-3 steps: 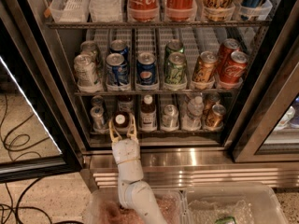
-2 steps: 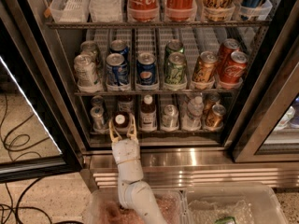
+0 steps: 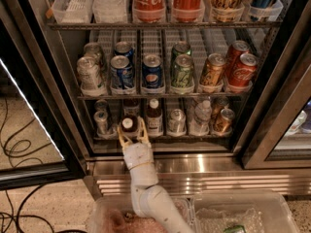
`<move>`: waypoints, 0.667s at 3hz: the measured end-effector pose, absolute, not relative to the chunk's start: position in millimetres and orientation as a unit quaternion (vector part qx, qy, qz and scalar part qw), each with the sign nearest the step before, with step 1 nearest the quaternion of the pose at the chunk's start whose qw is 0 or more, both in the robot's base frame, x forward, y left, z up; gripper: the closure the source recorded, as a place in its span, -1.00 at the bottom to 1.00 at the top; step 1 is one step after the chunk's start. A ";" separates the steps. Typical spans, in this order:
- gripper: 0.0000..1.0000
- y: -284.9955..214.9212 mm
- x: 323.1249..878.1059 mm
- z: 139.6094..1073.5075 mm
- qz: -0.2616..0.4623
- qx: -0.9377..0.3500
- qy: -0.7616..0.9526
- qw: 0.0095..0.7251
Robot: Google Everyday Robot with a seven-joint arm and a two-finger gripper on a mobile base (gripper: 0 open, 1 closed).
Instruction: Pick blue plastic bottle from bottom shelf of fridge
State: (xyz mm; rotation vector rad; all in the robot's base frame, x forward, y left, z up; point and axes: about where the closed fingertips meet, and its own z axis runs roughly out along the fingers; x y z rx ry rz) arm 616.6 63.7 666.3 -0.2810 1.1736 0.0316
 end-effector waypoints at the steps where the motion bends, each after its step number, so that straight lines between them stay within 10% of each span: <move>1: 1.00 35.2 612.0 681.8 -0.014 -0.172 0.562 0.809; 2: 1.00 21.7 607.2 684.0 0.013 -0.213 0.578 0.788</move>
Offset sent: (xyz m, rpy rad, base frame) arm -0.0250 -0.0167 0.0388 0.0177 0.4594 0.5345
